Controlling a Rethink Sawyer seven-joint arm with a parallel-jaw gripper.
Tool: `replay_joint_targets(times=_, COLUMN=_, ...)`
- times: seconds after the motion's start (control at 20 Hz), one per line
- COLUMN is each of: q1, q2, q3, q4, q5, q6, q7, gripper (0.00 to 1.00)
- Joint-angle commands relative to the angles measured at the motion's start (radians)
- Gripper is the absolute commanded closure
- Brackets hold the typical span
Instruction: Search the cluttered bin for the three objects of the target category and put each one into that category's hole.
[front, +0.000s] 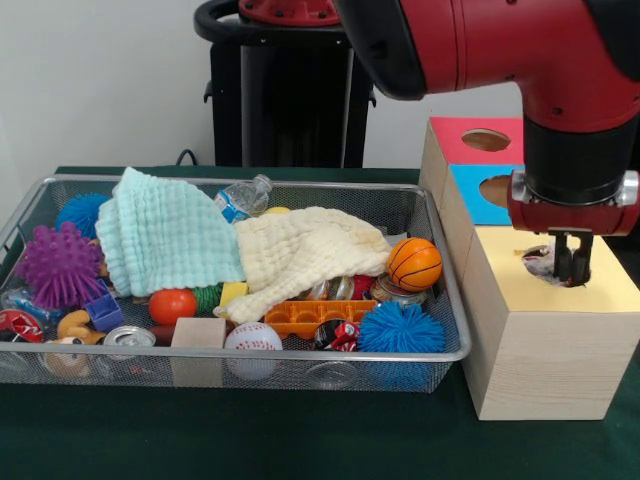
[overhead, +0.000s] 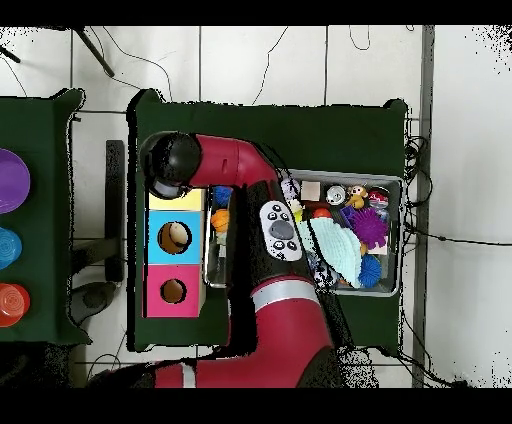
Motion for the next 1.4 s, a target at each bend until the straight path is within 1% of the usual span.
replay_joint_targets(times=0.05, q1=-0.008, q2=0.023, q3=0.061, q4=0.114, q5=-0.04, q6=-0.057, q7=-0.013, gripper=1.0)
replay_joint_targets(times=0.25, q1=0.015, q2=0.017, q3=0.066, q4=0.12, q5=-0.025, q6=-0.06, q7=0.017, gripper=1.0)
replay_joint_targets(times=0.5, q1=0.048, q2=-0.038, q3=0.065, q4=0.145, q5=0.008, q6=-0.008, q7=0.066, gripper=1.0)
replay_joint_targets(times=0.6, q1=0.053, q2=-0.049, q3=0.069, q4=0.152, q5=0.016, q6=-0.001, q7=0.071, gripper=1.0)
replay_joint_targets(times=0.65, q1=0.051, q2=-0.064, q3=0.075, q4=0.177, q5=0.023, q6=-0.01, q7=0.073, gripper=1.0)
replay_joint_targets(times=0.75, q1=0.047, q2=-0.092, q3=0.081, q4=0.194, q5=0.037, q6=0.015, q7=0.072, gripper=1.0)
replay_joint_targets(times=0.8, q1=0.044, q2=-0.111, q3=0.082, q4=0.197, q5=0.043, q6=0.041, q7=0.069, gripper=1.0)
replay_joint_targets(times=0.9, q1=0.041, q2=-0.122, q3=0.084, q4=0.192, q5=0.049, q6=0.065, q7=0.067, gripper=1.0)
replay_joint_targets(times=0.95, q1=0.027, q2=-0.129, q3=0.092, q4=0.192, q5=0.054, q6=0.08, q7=0.051, gripper=1.0)
replay_joint_targets(times=1.15, q1=-0.009, q2=-0.14, q3=0.104, q4=0.194, q5=0.049, q6=0.116, q7=0.005, gripper=1.0)
replay_joint_targets(times=1.25, q1=-0.02, q2=-0.146, q3=0.106, q4=0.206, q5=0.046, q6=0.113, q7=-0.008, gripper=1.0)
replay_joint_targets(times=1.4, q1=-0.037, q2=-0.139, q3=0.109, q4=0.203, q5=0.04, q6=0.113, q7=-0.025, gripper=1.0)
